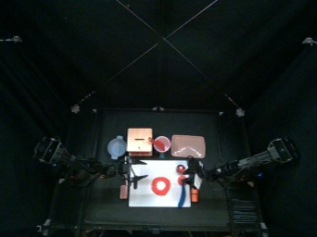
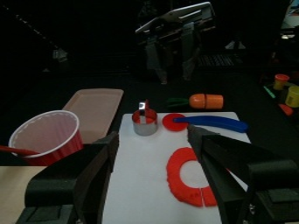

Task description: Place carrot upright onto cutting board

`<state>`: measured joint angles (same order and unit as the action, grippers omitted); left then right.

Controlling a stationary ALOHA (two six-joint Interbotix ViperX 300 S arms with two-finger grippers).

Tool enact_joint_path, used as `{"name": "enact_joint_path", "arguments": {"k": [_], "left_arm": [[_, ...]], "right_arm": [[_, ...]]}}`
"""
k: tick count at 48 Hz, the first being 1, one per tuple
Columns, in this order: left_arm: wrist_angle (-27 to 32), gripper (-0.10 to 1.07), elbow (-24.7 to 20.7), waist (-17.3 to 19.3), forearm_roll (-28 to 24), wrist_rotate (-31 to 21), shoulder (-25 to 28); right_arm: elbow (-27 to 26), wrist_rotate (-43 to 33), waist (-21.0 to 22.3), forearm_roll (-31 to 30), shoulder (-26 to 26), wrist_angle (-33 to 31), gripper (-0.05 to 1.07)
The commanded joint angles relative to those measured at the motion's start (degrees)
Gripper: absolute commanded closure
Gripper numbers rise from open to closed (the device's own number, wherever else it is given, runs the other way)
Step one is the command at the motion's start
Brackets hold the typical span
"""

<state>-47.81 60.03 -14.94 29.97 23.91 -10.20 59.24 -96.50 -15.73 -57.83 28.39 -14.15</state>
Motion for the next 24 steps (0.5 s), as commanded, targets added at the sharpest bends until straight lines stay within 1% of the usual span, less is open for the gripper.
{"name": "enact_joint_path", "arguments": {"k": [1, 10, 14, 16, 24], "left_arm": [[-0.1, 0.02, -0.5, 0.3, -0.4, 0.0, 0.0], [-0.1, 0.02, -0.7, 0.3, -0.4, 0.0, 0.0], [-0.1, 0.02, -0.6, 0.3, -0.4, 0.1, 0.1], [-0.1, 0.02, -0.5, 0.4, -0.4, 0.1, 0.1], [-0.2, 0.02, -0.8, 0.5, -0.6, 0.2, 0.9]], "right_arm": [[-0.7, 0.1, 0.2, 0.4, 0.7, 0.1, 0.2], [-1.5, -0.1, 0.4, 0.7, 0.5, 0.1, 0.2], [-2.2, -0.8, 0.7, 2.0, -0.1, 0.2, 0.2], [-2.6, -0.8, 0.7, 3.6, -0.6, 0.3, 0.2], [-4.8, 0.2, 1.5, 13.7, -4.3, 0.3, 0.19]]}}
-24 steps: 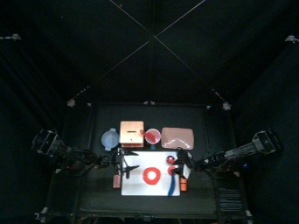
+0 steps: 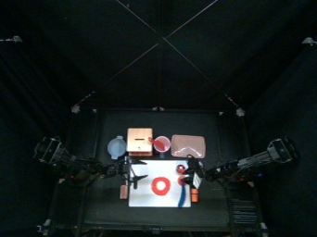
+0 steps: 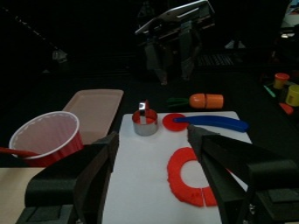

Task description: Place carrot upright onto cutting board

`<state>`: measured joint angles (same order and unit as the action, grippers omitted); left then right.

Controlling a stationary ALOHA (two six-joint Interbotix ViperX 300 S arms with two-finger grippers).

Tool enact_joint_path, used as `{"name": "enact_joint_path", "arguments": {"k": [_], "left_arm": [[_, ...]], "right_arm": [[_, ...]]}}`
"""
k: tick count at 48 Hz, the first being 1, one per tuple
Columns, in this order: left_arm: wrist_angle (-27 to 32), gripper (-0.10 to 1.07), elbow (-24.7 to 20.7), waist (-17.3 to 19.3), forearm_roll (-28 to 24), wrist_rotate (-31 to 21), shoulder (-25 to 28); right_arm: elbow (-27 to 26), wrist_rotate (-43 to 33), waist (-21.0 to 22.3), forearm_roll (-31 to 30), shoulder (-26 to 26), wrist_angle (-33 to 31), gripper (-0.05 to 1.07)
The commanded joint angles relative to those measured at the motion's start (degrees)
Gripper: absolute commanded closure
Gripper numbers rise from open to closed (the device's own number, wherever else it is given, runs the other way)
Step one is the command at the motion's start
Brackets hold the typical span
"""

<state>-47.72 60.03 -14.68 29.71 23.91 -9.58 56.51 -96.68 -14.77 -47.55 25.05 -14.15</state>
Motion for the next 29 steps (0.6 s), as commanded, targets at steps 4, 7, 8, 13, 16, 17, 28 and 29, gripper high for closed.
{"name": "enact_joint_path", "arguments": {"k": [4, 7, 8, 13, 16, 17, 28, 29], "left_arm": [[-0.3, 0.02, -1.1, 0.4, -0.9, 0.2, 1.1], [-0.2, 0.02, -1.5, 0.4, -1.3, 0.2, 1.6], [-0.3, 0.02, -1.6, 0.4, -1.4, 0.2, 1.8], [-0.2, 0.02, -2.4, 0.4, -2.3, 0.2, 2.6], [-0.2, 0.02, -2.7, 0.4, -2.9, 0.2, 2.9], [-0.2, 0.02, -2.8, 0.4, -3.1, 0.2, 3.0], [-0.3, 0.02, -3.1, 1.0, -5.3, 0.2, 3.3], [-0.3, 0.02, -3.0, 1.1, -5.3, 0.2, 3.3]], "right_arm": [[-3.0, 0.4, 0.4, 7.6, -2.7, 0.3, 0.19], [-3.4, 0.1, 0.4, 10.0, -3.4, 0.3, 0.19], [-3.5, 0.1, 0.4, 11.0, -3.6, 0.3, 0.19], [-3.4, 0.3, 0.2, 17.5, -3.5, -0.3, 0.19], [-3.0, 0.4, -0.1, 22.5, -2.9, -1.7, 0.19], [-2.8, 0.4, -0.5, 23.9, -2.5, -2.3, 0.19], [-0.9, -0.5, -7.6, 39.3, 5.4, -17.4, 0.19], [-0.9, -0.5, -7.9, 40.5, 5.7, -18.9, 0.19]]}}
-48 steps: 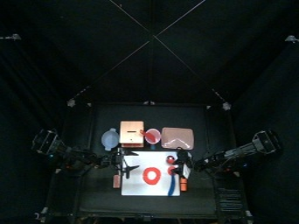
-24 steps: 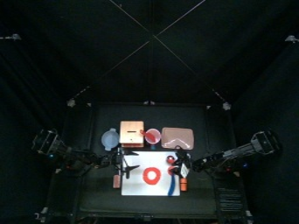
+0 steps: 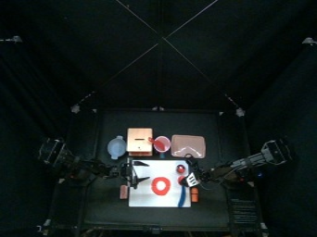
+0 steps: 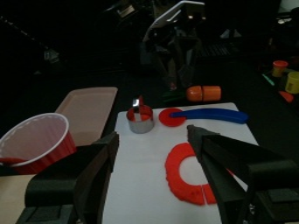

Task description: Place carrot upright onto cutting board

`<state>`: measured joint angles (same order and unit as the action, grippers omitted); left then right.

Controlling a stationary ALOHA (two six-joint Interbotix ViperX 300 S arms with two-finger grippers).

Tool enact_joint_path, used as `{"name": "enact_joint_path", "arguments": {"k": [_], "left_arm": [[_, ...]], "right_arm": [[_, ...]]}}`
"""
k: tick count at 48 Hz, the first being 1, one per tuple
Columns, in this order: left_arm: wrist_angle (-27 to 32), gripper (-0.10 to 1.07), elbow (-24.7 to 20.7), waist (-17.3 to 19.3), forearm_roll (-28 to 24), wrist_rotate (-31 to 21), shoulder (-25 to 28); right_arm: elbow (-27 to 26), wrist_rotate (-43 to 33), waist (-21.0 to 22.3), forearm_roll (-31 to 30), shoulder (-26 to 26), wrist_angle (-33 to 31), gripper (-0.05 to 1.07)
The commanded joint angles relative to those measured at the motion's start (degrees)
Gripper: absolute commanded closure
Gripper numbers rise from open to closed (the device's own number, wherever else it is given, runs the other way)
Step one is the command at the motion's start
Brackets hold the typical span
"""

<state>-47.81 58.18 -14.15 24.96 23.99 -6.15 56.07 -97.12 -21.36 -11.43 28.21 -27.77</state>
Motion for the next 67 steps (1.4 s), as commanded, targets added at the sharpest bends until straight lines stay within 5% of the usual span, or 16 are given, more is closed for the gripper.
{"name": "enact_joint_path", "arguments": {"k": [1, 7, 29, 43, 67], "left_arm": [[-0.2, 0.02, -1.2, 0.5, -0.7, 0.1, -0.2], [-0.2, 0.02, -1.1, 0.7, -1.8, 0.2, -0.2], [-0.2, 0.02, -1.2, 0.9, -2.7, 0.1, -0.2], [-0.2, 0.02, -1.3, 0.9, -4.0, 0.0, -0.2], [-0.2, 0.02, -1.4, 0.6, -4.0, 0.0, -0.1]], "right_arm": [[-0.4, -0.1, -1.7, 5.7, 2.7, -6.6, 0.19], [-0.4, -0.2, -2.7, 10.1, 2.2, -11.2, 0.19], [-1.2, -0.4, -2.2, 13.4, -8.2, -6.9, 0.17], [-1.6, -0.4, -1.1, 12.6, -10.1, -6.1, -0.01], [-2.1, -0.5, 1.1, 16.3, -17.1, -1.1, -0.01]]}}
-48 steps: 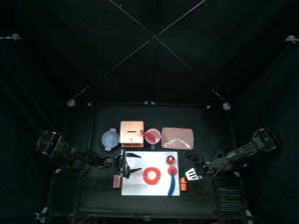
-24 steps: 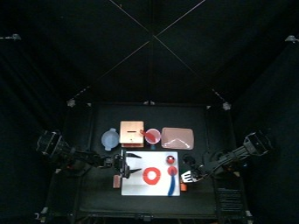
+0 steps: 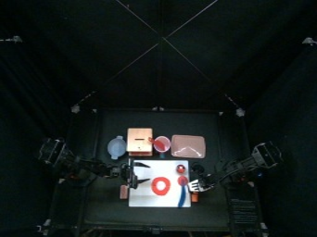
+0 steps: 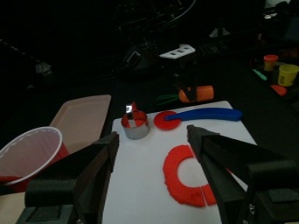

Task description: Place carrot upright onto cutting board

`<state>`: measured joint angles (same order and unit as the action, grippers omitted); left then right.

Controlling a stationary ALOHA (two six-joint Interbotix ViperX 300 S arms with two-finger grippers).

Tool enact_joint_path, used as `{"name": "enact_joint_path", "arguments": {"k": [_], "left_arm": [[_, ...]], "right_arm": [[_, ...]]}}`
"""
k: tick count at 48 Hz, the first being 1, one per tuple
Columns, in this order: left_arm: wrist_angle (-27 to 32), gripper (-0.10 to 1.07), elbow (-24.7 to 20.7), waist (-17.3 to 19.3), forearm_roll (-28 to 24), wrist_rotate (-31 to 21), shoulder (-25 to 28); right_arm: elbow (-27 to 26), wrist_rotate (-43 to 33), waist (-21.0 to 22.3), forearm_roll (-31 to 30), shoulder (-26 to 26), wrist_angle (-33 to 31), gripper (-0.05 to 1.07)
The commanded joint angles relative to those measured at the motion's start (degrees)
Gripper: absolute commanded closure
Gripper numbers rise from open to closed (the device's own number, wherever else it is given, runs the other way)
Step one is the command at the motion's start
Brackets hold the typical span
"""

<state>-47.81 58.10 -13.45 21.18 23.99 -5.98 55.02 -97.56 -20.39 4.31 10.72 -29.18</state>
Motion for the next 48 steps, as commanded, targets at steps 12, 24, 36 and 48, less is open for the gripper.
{"name": "enact_joint_path", "arguments": {"k": [12, 24, 36, 48], "left_arm": [[-0.2, 0.02, -1.4, -0.1, -0.5, 0.1, -0.3], [-0.2, 0.02, -1.5, -0.1, -0.9, 0.0, -0.2], [-0.2, 0.02, -1.5, -0.1, -0.8, 0.0, 0.4], [-0.2, 0.02, -1.9, 0.3, -0.6, 0.0, 0.5]], "right_arm": [[-1.0, -0.1, 0.3, 1.0, -1.2, 0.9, 0.03], [-1.8, 0.1, 0.2, 0.7, -1.7, 1.3, 0.38], [-4.6, 0.3, -0.7, -9.5, 0.7, 1.1, 0.43], [-6.3, 0.5, -1.2, -27.9, 6.4, 1.2, 0.43]]}}
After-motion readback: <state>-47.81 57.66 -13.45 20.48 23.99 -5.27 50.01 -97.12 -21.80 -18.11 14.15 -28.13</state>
